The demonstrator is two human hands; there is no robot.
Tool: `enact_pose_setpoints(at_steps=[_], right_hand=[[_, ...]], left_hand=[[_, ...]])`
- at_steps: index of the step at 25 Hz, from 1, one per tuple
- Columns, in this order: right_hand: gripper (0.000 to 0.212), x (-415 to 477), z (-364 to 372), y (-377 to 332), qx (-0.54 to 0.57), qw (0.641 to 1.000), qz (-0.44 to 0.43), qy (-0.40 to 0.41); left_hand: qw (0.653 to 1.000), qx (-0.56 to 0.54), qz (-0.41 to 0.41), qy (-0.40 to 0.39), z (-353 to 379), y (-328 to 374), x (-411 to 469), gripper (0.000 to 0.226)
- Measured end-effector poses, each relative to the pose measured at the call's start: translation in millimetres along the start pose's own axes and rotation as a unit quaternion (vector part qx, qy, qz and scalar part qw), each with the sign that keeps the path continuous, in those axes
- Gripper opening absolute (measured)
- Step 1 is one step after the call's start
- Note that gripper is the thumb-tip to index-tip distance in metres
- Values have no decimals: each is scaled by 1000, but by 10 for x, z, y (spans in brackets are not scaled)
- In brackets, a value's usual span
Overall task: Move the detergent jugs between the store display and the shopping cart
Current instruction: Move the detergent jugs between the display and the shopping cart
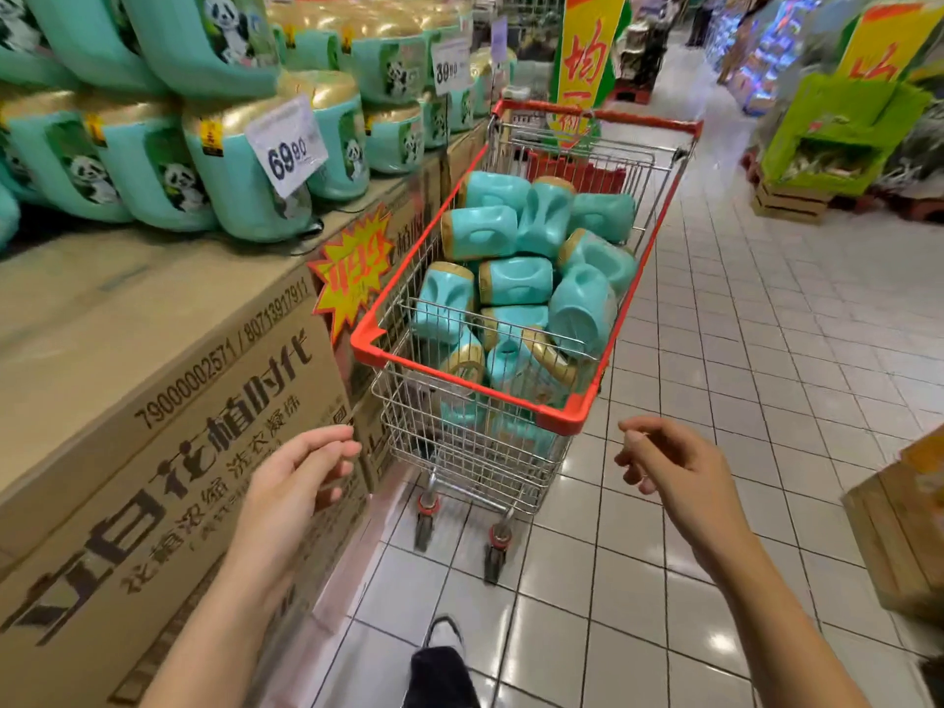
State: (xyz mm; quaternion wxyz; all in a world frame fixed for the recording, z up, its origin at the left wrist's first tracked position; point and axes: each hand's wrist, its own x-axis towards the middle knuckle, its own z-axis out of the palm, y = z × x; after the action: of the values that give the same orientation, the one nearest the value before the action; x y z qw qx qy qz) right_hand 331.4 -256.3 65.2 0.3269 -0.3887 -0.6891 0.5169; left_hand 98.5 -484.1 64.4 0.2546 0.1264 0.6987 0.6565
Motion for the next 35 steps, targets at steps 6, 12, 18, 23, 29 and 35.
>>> enact_pose_setpoints(at_steps=[6, 12, 18, 23, 29, 35], right_hand=[[18, 1285, 142, 232, 7, 999, 28, 34], [16, 2722, 224, 480, -21, 991, 81, 100], [17, 3296, 189, 709, -16, 982, 131, 138], [18, 3483, 64, 828, 5, 977, 166, 136], [23, 3639, -44, 942, 13, 975, 193, 109], [20, 3742, -11, 923, 47, 976, 181, 111]], left_hand=[[998, 16, 9, -58, 792, 92, 1365, 19], [992, 46, -26, -116, 1921, 264, 2925, 17], [959, 143, -81, -229, 3173, 109, 3775, 18], [933, 210, -112, -271, 4008, -155, 4020, 58], [931, 163, -192, -263, 4156, -304, 4132, 80], [956, -11, -220, -192, 3779, -255, 3948, 37]])
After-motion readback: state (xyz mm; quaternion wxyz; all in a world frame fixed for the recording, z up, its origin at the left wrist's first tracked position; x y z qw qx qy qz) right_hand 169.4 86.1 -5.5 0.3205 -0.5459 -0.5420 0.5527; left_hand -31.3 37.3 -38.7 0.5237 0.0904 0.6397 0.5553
